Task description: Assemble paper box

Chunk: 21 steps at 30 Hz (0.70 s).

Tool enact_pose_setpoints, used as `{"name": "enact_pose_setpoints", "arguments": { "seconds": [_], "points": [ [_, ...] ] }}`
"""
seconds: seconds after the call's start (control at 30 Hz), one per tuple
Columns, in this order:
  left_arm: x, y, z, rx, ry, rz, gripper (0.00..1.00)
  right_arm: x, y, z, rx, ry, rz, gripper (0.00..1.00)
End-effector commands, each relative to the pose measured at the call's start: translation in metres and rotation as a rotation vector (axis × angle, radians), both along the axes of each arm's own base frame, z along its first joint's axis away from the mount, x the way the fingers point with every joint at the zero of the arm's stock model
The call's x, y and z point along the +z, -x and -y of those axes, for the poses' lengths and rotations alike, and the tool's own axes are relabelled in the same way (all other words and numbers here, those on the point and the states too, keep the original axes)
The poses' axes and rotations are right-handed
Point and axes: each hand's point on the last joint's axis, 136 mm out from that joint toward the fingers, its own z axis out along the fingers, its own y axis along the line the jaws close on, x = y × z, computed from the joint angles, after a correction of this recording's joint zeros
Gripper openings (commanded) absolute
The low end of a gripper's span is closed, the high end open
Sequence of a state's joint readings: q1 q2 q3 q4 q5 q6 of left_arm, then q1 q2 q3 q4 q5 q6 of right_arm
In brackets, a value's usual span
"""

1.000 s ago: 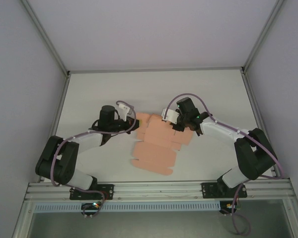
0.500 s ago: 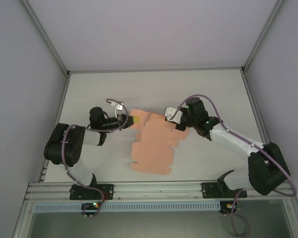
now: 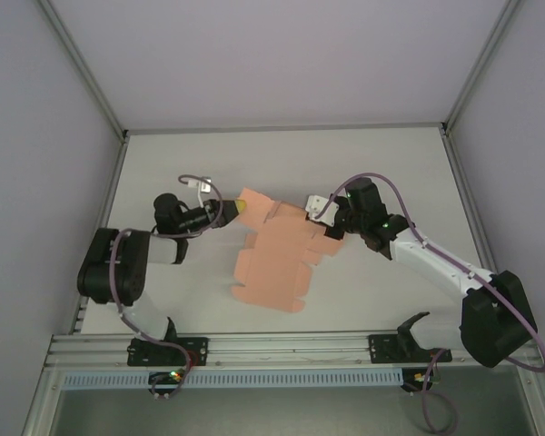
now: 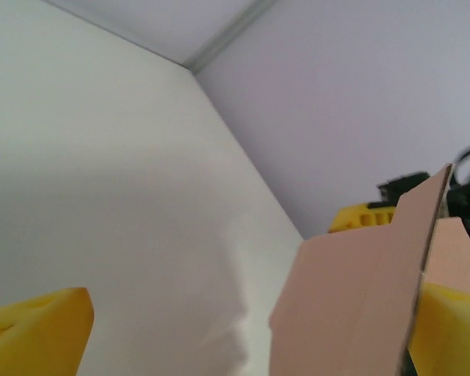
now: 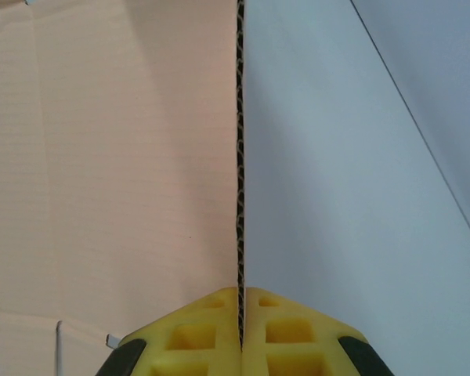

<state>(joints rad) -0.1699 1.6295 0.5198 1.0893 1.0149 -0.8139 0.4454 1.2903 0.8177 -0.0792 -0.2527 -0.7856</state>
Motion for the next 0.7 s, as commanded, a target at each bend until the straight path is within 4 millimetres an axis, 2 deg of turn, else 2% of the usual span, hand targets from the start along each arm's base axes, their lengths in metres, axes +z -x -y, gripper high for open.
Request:
{"name": "enact_pose_setpoints", "arguments": {
  "seconds": [0.0,0.13,0.2,0.23,0.27,0.3,0.37,0.4,0.43,0.53,0.57,0.63,0.67],
  "points": [
    [-0.017,-0.006,-0.022,0.180,-0.197,-0.021,1.00,-0.008,-0.019,0.019,-0.122,0.061,-0.004,0.00],
    [-0.036,0.015,-0.038,0.319,-0.557,0.003,1.00,-0.015,-0.035,0.030,-0.223,0.083,-0.035,0.00],
    [-0.037,0.029,-0.039,0.339,-0.641,0.036,0.98,-0.012,-0.039,0.033,-0.253,0.077,-0.034,0.00],
    [-0.037,0.034,-0.038,0.337,-0.656,0.045,0.90,-0.019,-0.041,0.033,-0.260,0.087,-0.055,0.00],
    [-0.038,0.038,-0.037,0.337,-0.665,0.046,0.81,-0.019,-0.041,0.031,-0.262,0.082,-0.062,0.00],
    [-0.039,0.040,-0.038,0.345,-0.679,0.037,0.67,-0.020,-0.042,0.031,-0.265,0.076,-0.070,0.00],
    [-0.044,0.039,-0.044,0.375,-0.715,0.014,0.50,-0.020,-0.041,0.029,-0.270,0.067,-0.080,0.00],
    [-0.047,0.041,-0.039,0.369,-0.737,0.010,0.41,-0.020,-0.041,0.029,-0.270,0.062,-0.084,0.00],
    [-0.049,0.040,-0.038,0.366,-0.751,0.008,0.39,-0.021,-0.041,0.028,-0.269,0.060,-0.087,0.00],
    [-0.053,0.037,-0.021,0.309,-0.738,0.002,0.38,-0.022,-0.040,0.026,-0.269,0.056,-0.092,0.00],
    [-0.052,0.037,-0.012,0.279,-0.724,0.012,0.44,-0.022,-0.040,0.026,-0.273,0.058,-0.094,0.00],
    [-0.052,0.034,0.005,0.235,-0.711,0.044,0.71,-0.023,-0.038,0.022,-0.266,0.061,-0.096,0.00],
    [-0.052,0.033,0.013,0.215,-0.707,0.067,0.73,-0.023,-0.037,0.020,-0.260,0.062,-0.096,0.00]
  ]
}}
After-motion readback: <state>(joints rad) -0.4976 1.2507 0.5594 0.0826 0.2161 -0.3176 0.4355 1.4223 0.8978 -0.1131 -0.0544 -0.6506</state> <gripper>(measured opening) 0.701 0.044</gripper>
